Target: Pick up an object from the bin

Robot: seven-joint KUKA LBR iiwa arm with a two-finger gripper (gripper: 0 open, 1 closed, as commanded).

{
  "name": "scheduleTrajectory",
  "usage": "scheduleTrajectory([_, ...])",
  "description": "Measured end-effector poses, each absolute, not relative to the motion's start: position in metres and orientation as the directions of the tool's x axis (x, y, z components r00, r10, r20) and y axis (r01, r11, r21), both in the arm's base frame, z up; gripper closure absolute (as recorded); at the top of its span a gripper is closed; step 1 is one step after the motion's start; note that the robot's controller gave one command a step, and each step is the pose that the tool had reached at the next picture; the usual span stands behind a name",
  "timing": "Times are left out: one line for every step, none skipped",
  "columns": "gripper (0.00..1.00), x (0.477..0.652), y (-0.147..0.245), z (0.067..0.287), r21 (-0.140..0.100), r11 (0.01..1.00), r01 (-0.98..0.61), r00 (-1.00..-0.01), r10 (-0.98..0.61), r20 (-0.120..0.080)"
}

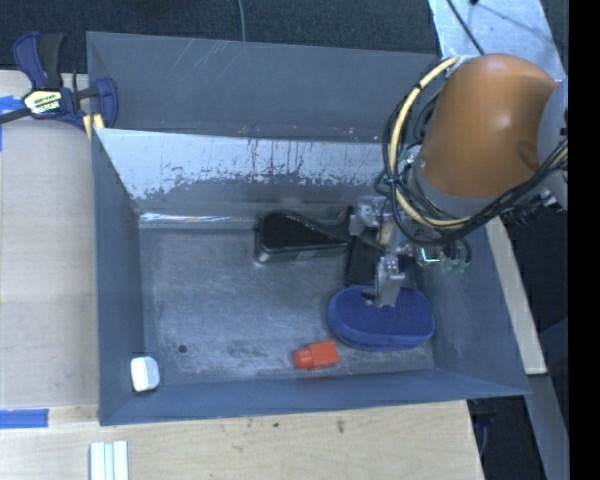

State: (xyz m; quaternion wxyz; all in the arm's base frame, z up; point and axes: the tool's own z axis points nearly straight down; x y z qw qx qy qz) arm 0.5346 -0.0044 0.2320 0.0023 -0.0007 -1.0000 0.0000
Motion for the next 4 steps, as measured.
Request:
scheduleTrajectory([0.0,0.567,-0.036,0.097,0.0,0.977,-0.214,-0.977,-0.214,-0.002])
scheduleTrajectory([1.0,0.568,-0.036,0.099,-0.001,0.977,-0.214,-0.977,-0.214,-0.003])
scheduleTrajectory([0.0,0.566,-0.036,0.097,0.0,0.977,-0.214,-0.977,-0.214,0.002])
scheduleTrajectory([0.0,0.623,-0.108,0.072,-0.005,0.957,-0.291,-0.957,-0.291,-0.004])
